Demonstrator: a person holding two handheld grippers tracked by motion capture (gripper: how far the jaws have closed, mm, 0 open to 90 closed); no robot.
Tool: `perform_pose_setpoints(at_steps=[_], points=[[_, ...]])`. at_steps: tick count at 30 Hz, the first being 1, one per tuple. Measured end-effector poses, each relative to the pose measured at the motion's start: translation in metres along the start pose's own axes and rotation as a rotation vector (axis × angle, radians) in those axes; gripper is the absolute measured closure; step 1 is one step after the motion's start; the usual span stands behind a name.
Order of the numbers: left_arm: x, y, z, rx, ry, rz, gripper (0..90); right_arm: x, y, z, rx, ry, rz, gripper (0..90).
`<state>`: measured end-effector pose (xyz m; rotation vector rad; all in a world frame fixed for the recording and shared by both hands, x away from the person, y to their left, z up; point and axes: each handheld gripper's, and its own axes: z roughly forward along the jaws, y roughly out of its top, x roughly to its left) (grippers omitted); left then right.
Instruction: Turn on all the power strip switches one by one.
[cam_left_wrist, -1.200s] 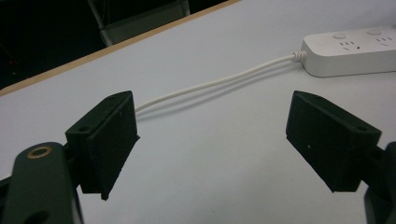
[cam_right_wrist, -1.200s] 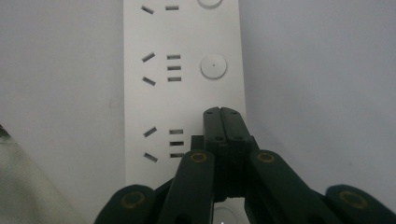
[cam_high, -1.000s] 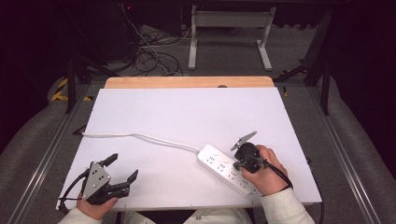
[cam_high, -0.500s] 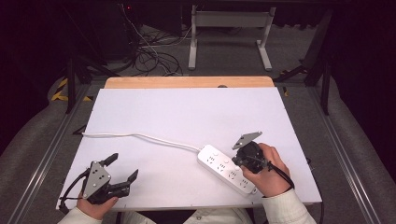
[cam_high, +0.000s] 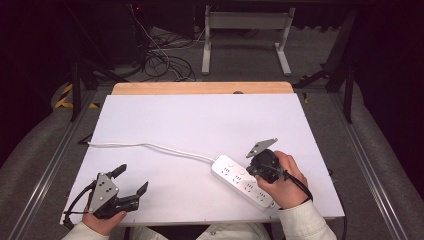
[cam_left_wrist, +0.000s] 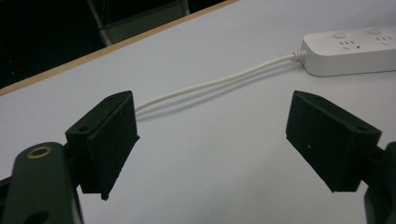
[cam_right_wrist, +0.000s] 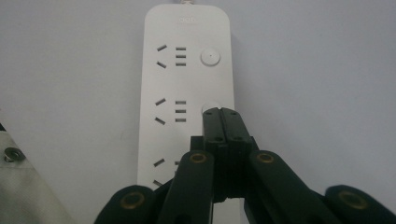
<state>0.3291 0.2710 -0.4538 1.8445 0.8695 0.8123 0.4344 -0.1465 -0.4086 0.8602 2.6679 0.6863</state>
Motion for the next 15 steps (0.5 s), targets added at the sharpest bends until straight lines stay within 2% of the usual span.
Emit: perform_pose_setpoints(at_steps=[9,11,15], points=[[0.0,0.0,0.0,0.0,-0.002,0.0,16.9,-0.005,0.009,0.011,0.012,0.047,0.008,90.0],[0.0,0.0,0.0,-0.001,-0.005,-0.002,16.9,-0.007,0.01,0.015,0.011,0.075,0.019,90.0],[0.0,0.0,-0.001,-0.001,-0.004,0.005,16.9,-0.009,0.012,0.024,0.032,0.085,0.021,90.0]])
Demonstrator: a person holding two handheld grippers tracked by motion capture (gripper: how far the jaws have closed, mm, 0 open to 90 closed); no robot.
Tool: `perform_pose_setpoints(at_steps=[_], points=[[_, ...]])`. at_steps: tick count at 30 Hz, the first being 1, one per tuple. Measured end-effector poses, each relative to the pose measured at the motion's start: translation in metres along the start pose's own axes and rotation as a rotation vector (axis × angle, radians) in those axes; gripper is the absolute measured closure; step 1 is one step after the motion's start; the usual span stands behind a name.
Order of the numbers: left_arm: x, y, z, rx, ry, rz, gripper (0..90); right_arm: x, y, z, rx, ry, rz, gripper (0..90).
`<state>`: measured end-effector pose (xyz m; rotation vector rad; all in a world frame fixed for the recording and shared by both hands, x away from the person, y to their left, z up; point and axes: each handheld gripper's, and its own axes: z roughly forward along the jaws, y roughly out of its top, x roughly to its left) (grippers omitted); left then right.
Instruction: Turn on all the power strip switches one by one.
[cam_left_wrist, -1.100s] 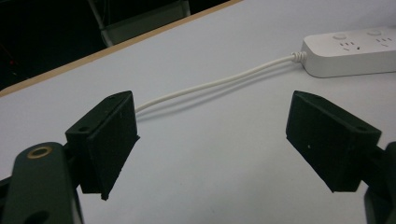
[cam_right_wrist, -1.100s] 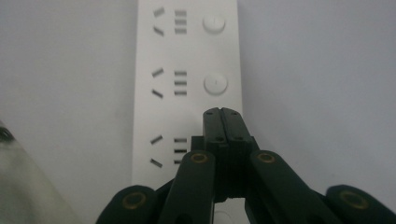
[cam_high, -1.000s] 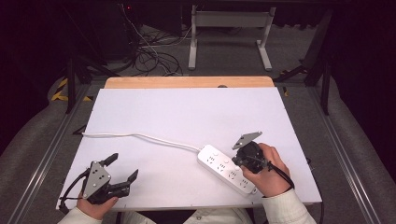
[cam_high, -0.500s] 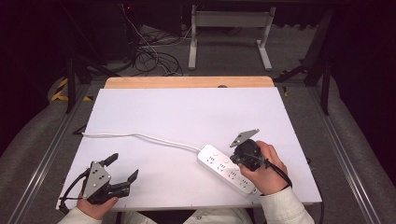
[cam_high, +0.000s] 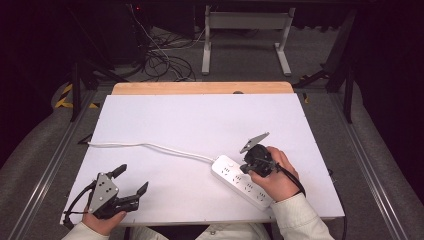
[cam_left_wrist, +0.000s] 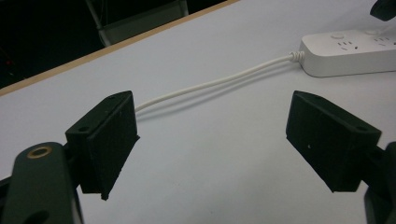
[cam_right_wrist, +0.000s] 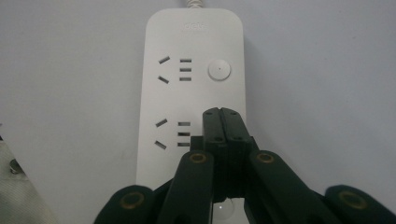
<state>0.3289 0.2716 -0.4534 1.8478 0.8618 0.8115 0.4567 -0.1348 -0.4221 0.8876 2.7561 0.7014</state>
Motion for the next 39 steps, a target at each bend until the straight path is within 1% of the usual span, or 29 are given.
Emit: perform_pose_setpoints(at_steps=[6,8,10,16,24,39], points=[[0.0,0.0,0.0,0.001,0.0,0.0,16.9,-0.002,0.002,0.005,0.013,0.002,0.005,90.0],[0.0,0.0,0.0,0.0,-0.001,-0.005,16.9,-0.002,0.002,0.007,0.018,0.006,0.003,90.0],[0.0,0.0,0.0,0.001,0.001,0.0,16.9,-0.001,0.003,0.009,0.024,0.005,0.0,90.0],[0.0,0.0,0.0,0.001,0.002,0.0,16.9,-0.001,0.004,0.012,0.033,-0.003,-0.011,90.0],[-0.001,0.0,0.0,0.0,0.002,0.001,16.9,0.0,0.004,0.013,0.04,-0.013,-0.003,90.0],[-0.001,0.0,0.0,-0.003,0.002,0.0,16.9,0.0,0.004,0.016,0.055,-0.01,0.013,90.0]])
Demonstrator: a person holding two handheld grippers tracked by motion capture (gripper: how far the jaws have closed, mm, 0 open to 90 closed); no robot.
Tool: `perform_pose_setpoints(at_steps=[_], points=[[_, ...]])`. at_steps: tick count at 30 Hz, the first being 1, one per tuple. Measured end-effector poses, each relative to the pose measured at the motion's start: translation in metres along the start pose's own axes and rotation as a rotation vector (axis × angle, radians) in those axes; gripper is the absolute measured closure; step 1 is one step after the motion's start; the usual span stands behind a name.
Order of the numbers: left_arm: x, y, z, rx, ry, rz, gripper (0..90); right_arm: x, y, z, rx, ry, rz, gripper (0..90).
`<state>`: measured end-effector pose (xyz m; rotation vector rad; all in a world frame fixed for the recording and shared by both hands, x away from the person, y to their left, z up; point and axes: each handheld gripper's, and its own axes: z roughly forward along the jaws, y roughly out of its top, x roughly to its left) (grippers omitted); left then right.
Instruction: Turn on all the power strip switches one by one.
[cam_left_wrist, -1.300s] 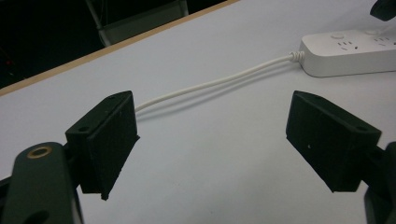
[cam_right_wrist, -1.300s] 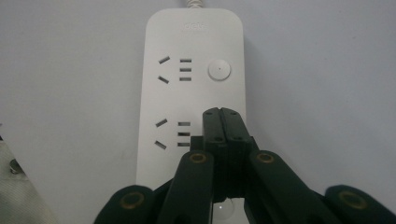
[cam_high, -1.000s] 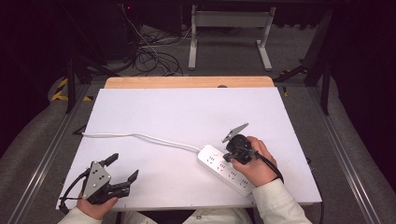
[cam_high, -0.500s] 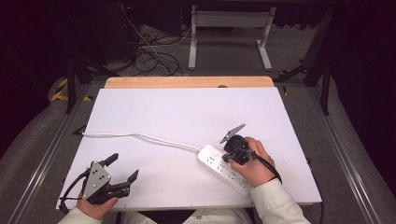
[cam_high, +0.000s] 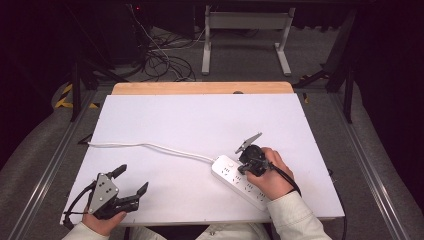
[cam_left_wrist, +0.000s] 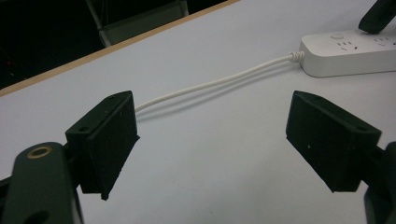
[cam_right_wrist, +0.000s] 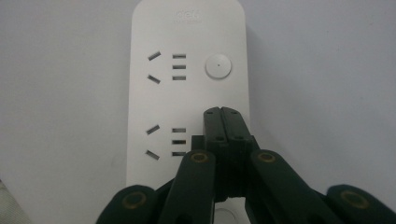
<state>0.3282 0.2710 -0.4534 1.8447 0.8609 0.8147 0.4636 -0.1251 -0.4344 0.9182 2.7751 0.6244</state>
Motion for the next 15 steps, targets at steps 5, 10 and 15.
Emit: perform_pose_setpoints(at_steps=[5,10,15], points=[[0.0,0.0,0.001,0.003,-0.004,-0.005,16.9,0.001,0.0,0.002,0.003,-0.007,0.007,90.0],[0.001,0.0,0.0,0.003,-0.002,0.0,16.9,0.004,0.002,-0.009,-0.041,-0.014,-0.043,90.0],[0.0,0.0,0.001,0.003,-0.001,-0.001,16.9,0.006,0.008,-0.027,-0.116,-0.017,-0.051,90.0]])
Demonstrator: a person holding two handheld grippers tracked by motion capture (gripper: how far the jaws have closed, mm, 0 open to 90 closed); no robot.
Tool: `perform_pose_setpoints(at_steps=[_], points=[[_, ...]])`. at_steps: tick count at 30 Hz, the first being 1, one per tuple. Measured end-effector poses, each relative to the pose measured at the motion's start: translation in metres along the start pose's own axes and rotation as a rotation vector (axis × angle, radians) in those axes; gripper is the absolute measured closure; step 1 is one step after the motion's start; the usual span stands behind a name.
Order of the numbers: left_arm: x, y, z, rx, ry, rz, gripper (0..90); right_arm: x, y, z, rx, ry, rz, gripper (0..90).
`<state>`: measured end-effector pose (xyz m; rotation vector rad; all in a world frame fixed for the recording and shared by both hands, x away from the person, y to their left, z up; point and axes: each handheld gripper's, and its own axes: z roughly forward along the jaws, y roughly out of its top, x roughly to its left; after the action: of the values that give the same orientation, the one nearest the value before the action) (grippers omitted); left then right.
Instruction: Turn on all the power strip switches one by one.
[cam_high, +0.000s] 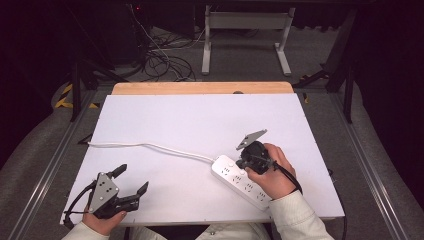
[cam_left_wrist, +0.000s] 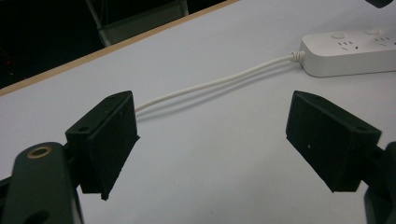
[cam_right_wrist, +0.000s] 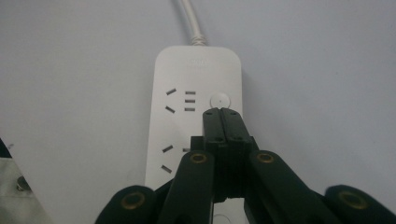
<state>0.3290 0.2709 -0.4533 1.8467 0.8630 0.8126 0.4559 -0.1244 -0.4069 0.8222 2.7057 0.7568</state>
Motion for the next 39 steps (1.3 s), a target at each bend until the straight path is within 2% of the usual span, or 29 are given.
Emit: perform_pose_setpoints(at_steps=[2,3,11,22,25,33,39], points=[[0.0,0.0,-0.001,-0.001,0.001,0.002,16.9,0.0,0.001,0.004,0.016,-0.003,-0.006,90.0],[-0.001,0.0,0.0,-0.005,-0.001,-0.006,16.9,0.001,0.001,0.005,0.014,-0.001,-0.002,90.0],[0.0,0.0,0.0,0.001,-0.001,0.002,16.9,0.0,0.005,0.009,-0.001,0.013,0.015,90.0],[0.0,0.0,0.0,0.001,-0.004,-0.008,16.9,0.0,0.021,0.021,0.022,0.021,-0.004,90.0],[0.0,0.0,0.0,0.001,-0.001,0.001,16.9,-0.001,0.023,0.027,0.036,0.021,-0.007,90.0],[0.0,0.0,0.0,0.001,-0.003,0.002,16.9,-0.007,0.022,0.036,0.051,0.02,0.014,90.0],[0.0,0.0,0.0,0.001,-0.002,0.002,16.9,-0.008,0.022,0.041,0.069,0.023,0.01,90.0]])
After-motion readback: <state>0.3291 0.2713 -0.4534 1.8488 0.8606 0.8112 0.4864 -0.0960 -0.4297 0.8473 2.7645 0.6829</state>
